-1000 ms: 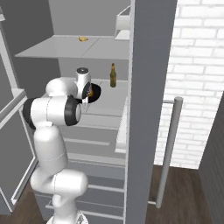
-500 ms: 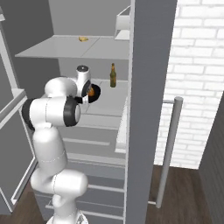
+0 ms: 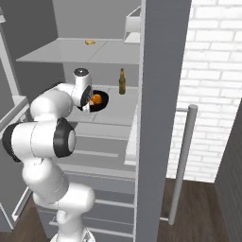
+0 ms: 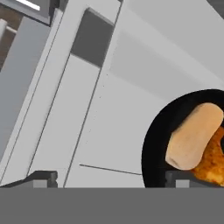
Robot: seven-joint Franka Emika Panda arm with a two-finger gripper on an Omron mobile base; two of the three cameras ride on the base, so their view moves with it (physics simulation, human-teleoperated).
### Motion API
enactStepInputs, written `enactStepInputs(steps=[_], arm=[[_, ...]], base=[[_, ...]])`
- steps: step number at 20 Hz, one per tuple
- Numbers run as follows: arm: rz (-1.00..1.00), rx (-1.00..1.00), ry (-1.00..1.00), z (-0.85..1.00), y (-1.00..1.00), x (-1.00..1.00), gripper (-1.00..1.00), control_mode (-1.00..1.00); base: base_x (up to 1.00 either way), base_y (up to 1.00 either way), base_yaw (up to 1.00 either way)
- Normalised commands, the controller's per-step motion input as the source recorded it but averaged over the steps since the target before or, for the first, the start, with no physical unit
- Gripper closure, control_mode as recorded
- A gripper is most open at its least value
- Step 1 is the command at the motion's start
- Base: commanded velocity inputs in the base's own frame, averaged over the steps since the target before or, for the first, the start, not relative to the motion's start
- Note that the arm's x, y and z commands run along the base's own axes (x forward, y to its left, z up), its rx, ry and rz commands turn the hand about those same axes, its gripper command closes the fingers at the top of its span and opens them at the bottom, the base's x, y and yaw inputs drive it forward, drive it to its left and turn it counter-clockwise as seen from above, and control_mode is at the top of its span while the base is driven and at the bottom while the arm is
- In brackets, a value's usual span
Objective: Pick the chicken drumstick and squash from their plates and place them in the bowl. Then put the bowl in the fridge.
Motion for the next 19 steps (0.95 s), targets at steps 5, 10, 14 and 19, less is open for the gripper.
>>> enactStepInputs(steps=[5, 10, 14, 19], arm=[[0.00, 0.00, 0.00, 0.16, -0.04, -1.00, -1.00, -1.00], [-0.01, 0.00, 0.00, 0.00, -0.05, -1.00, -1.00, -1.00], [-0.05, 0.00, 0.00, 0.00, -0.06, -1.00, -1.00, -1.00], [-0.04, 0.00, 0.03, 0.00, -0.27, -1.00, -1.00, -1.00]], base=[[0.00, 0.00, 0.00], [0.00, 0.00, 0.00], [0.00, 0.00, 0.00], [0.00, 0.00, 0.00]])
